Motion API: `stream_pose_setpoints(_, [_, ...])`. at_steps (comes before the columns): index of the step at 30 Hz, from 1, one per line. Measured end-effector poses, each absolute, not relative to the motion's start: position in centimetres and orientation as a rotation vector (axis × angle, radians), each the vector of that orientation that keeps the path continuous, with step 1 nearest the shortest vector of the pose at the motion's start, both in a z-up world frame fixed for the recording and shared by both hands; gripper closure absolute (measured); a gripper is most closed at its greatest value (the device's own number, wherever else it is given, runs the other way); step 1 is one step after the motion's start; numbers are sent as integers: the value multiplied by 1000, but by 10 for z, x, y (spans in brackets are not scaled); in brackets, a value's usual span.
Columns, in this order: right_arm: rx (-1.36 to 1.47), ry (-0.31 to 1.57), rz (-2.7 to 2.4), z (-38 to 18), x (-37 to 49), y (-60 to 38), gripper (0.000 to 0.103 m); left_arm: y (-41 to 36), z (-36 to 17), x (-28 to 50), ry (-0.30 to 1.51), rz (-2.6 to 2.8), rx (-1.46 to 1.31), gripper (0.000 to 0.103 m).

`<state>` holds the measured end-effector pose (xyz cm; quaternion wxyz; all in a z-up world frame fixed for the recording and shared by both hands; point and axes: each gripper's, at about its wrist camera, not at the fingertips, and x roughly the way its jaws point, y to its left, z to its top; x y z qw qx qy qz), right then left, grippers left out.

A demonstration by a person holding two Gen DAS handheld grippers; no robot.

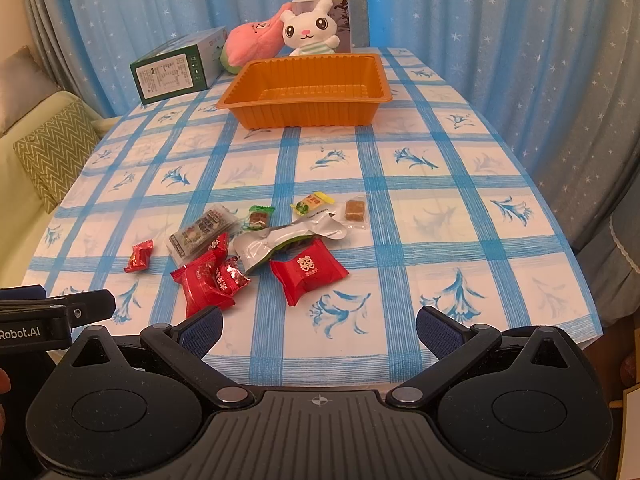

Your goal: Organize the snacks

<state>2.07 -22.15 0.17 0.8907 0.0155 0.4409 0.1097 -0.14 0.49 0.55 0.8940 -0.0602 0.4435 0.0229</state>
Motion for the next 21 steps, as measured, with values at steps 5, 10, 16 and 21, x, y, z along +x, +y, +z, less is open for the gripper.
stream_pose_setpoints(5, [32,916,228,1,21,-222,0,5,6,-1,920,48,-126,1])
stream_pose_setpoints(10, [33,915,228,3,19,-221,0,5,6,-1,921,47,-127,1])
stream_pose_setpoints(16, [33,915,227,2,21,-222,0,5,6,-1,920,47,-128,1])
stream_pose_setpoints(21, [33,915,227,2,21,-222,0,6,6,-1,920,47,-128,1])
